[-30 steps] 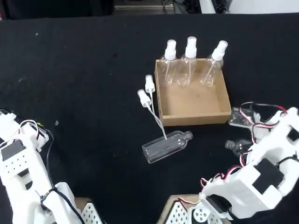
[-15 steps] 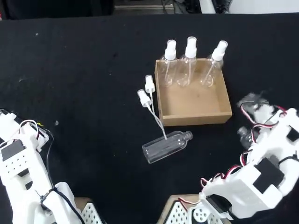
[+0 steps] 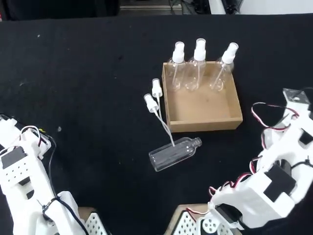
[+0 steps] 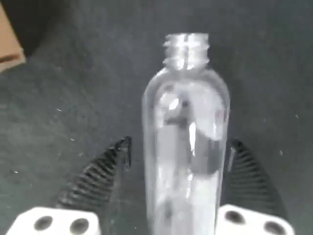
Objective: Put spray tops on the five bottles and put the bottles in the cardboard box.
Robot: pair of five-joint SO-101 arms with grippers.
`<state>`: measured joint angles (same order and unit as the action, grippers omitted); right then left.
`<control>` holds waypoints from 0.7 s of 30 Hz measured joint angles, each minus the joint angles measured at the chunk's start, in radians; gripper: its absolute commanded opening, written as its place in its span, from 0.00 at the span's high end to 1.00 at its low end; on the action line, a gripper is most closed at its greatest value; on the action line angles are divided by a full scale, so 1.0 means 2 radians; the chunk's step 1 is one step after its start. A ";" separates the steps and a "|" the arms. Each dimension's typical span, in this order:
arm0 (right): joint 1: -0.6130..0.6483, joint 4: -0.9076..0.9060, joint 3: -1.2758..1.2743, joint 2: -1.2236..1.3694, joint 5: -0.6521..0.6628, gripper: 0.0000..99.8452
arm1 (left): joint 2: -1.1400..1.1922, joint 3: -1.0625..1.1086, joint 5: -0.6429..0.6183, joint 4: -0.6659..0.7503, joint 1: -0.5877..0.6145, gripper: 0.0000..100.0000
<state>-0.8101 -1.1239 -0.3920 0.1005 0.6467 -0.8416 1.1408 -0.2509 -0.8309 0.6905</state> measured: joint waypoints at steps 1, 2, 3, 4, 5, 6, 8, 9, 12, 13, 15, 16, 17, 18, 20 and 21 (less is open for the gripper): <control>0.005 0.000 0.000 0.000 0.000 0.75 | 0.000 0.000 0.000 0.000 0.000 0.82; 0.009 0.000 0.002 0.000 0.000 0.75 | 0.000 0.000 0.000 0.000 0.000 0.82; 0.012 0.000 0.005 0.000 0.000 0.75 | 0.000 0.000 0.000 0.000 0.000 0.82; 0.014 0.000 0.012 0.000 0.000 0.75 | 0.000 0.000 0.000 0.000 0.000 0.82; 0.015 0.000 0.018 0.000 0.000 0.75 | 0.000 0.000 0.000 0.000 0.000 0.82; 0.015 0.002 0.026 0.000 -0.002 0.75 | 0.000 0.000 0.000 0.000 0.000 0.82; 0.015 0.017 0.038 0.000 -0.002 0.75 | 0.000 0.000 0.000 0.000 0.000 0.82; 0.015 0.026 0.041 0.000 -0.002 0.75 | 0.000 0.000 0.000 0.000 0.000 0.82; 0.015 0.046 0.041 0.016 -0.002 0.75 | 0.000 0.000 0.000 0.000 0.000 0.82; 0.015 0.048 0.044 0.027 -0.002 0.75 | 0.000 0.000 0.000 0.000 0.000 0.82; 0.018 0.049 0.050 0.054 -0.002 0.76 | 0.000 0.000 0.000 0.000 0.000 0.82; 0.020 0.049 0.054 0.071 -0.002 0.76 | 0.000 0.000 0.000 0.000 0.000 0.82; 0.021 0.048 0.059 0.084 -0.002 0.77 | 0.000 0.000 0.000 0.000 0.000 0.82; 0.021 0.043 0.066 0.097 -0.002 0.79 | 0.000 0.000 0.000 0.000 0.000 0.82; 0.021 0.026 0.087 0.122 -0.002 0.83 | 0.000 0.000 0.000 0.000 0.000 0.82; 0.021 0.012 0.101 0.132 -0.002 0.85 | 0.000 0.000 0.000 0.000 0.000 0.82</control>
<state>-0.7687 -1.0994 -0.1895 0.3644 0.6421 -0.8416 1.1408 -0.2509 -0.8309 0.6905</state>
